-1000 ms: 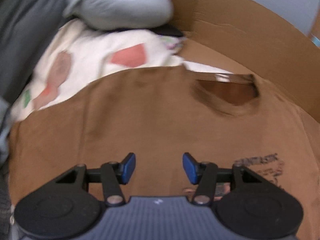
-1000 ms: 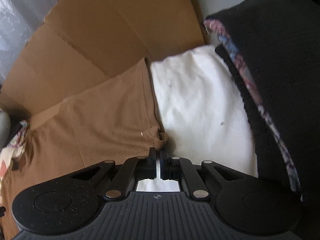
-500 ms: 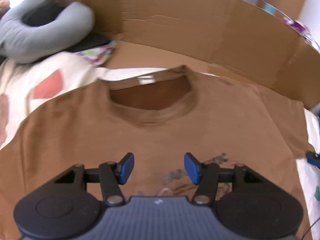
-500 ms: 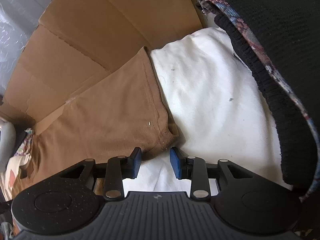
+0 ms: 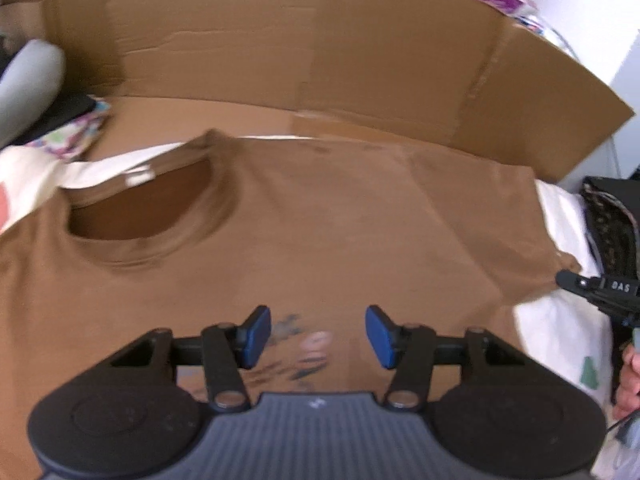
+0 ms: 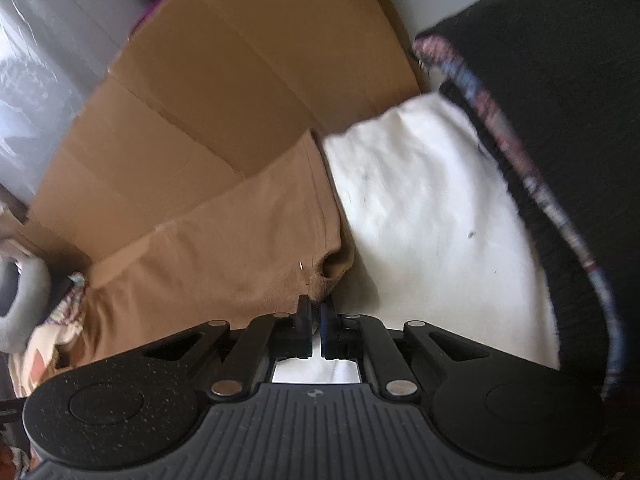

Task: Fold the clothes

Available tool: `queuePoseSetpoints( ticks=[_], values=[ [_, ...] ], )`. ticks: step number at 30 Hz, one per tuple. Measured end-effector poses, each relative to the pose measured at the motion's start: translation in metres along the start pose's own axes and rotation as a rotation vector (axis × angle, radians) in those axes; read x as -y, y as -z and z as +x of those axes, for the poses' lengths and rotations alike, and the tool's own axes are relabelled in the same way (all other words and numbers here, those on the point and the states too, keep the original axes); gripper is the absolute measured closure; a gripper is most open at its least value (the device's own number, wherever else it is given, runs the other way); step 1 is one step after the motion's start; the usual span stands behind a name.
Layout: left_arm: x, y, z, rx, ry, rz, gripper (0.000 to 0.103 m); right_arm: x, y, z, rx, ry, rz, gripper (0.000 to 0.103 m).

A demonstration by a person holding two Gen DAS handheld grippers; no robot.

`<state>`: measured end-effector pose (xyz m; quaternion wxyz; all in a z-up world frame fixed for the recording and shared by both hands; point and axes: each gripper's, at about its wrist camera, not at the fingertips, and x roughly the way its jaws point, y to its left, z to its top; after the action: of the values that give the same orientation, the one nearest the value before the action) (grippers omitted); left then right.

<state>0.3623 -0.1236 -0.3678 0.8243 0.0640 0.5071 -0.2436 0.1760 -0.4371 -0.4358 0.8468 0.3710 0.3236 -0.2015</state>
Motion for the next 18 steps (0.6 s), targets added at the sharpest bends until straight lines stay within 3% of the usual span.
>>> queuePoseSetpoints(
  ticks=[6, 8, 9, 10, 18],
  values=[
    [0.040, -0.003, 0.018, -0.021, 0.068, 0.001, 0.051, 0.008, 0.000, 0.007, -0.029, -0.022, 0.048, 0.093],
    [0.052, -0.003, 0.025, -0.028, 0.087, 0.006, 0.053, 0.012, 0.001, 0.013, -0.042, -0.016, 0.079, 0.080],
    [0.056, -0.003, 0.030, -0.032, 0.095, 0.006, 0.055, 0.013, 0.003, 0.016, -0.048, -0.005, 0.096, 0.067],
    [0.060, -0.003, 0.033, -0.037, 0.104, -0.003, 0.057, 0.015, 0.005, 0.019, -0.054, -0.002, 0.116, 0.064],
    [0.086, 0.000, 0.058, -0.074, 0.134, -0.046, 0.065, 0.017, 0.004, 0.031, -0.031, -0.006, 0.162, 0.066]
  ],
)
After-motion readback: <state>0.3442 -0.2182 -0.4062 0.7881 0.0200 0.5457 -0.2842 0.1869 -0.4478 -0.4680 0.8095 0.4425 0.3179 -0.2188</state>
